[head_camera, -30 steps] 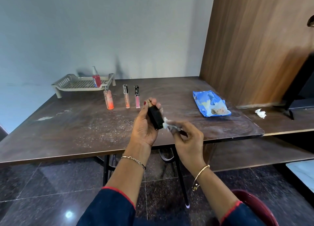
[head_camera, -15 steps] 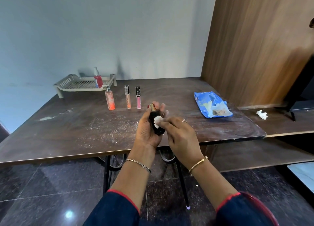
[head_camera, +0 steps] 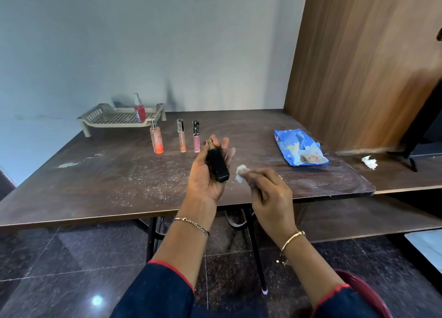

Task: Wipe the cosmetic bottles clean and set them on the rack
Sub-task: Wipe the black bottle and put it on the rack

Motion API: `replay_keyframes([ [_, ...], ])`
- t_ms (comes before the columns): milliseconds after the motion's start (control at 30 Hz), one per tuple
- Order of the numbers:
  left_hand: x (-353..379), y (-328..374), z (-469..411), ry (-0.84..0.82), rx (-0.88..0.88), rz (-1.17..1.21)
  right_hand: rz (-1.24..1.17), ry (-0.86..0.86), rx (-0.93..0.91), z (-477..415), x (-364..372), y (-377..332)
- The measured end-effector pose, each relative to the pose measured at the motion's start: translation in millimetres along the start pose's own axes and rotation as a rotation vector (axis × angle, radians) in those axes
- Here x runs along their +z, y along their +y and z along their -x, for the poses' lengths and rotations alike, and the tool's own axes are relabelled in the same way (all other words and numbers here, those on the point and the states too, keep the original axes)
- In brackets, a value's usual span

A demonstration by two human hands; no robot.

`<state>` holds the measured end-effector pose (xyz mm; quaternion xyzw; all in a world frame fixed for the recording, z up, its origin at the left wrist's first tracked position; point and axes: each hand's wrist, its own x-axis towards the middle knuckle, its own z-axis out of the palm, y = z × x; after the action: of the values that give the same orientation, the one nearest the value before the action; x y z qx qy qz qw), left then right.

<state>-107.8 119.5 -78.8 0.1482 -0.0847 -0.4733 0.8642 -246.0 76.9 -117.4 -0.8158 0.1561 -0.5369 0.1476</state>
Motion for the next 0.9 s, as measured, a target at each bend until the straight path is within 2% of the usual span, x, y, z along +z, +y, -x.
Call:
replay_keyframes([
  [67,-2.0,-3.8,-0.9,0.004,-0.016,-0.03,0.027,0.006,-0.074,-10.4,4.6,-13.5],
  [233,-8.6,-3.4,-3.9,-0.021,-0.046,-0.068,0.226,-0.196,-0.341,-14.7,12.3,-24.6],
  [400,-10.1,-4.3,2.4,-0.026,-0.09,-0.068,0.115,-0.166,-0.203,-14.5,13.4,-12.0],
  [567,-6.5,-9.5,10.4,-0.011,-0.148,-0.052,0.135,-0.165,-0.152,-39.4,15.7,-9.6],
  [767,-10.6,-1.4,4.6,0.049,-0.099,-0.097,0.153,-0.269,-0.323,-14.9,15.5,-18.0],
  [900,-9.8,0.7,3.6,0.113,-0.062,-0.008,0.2,-0.292,-0.362,3.5,14.5,-10.9],
])
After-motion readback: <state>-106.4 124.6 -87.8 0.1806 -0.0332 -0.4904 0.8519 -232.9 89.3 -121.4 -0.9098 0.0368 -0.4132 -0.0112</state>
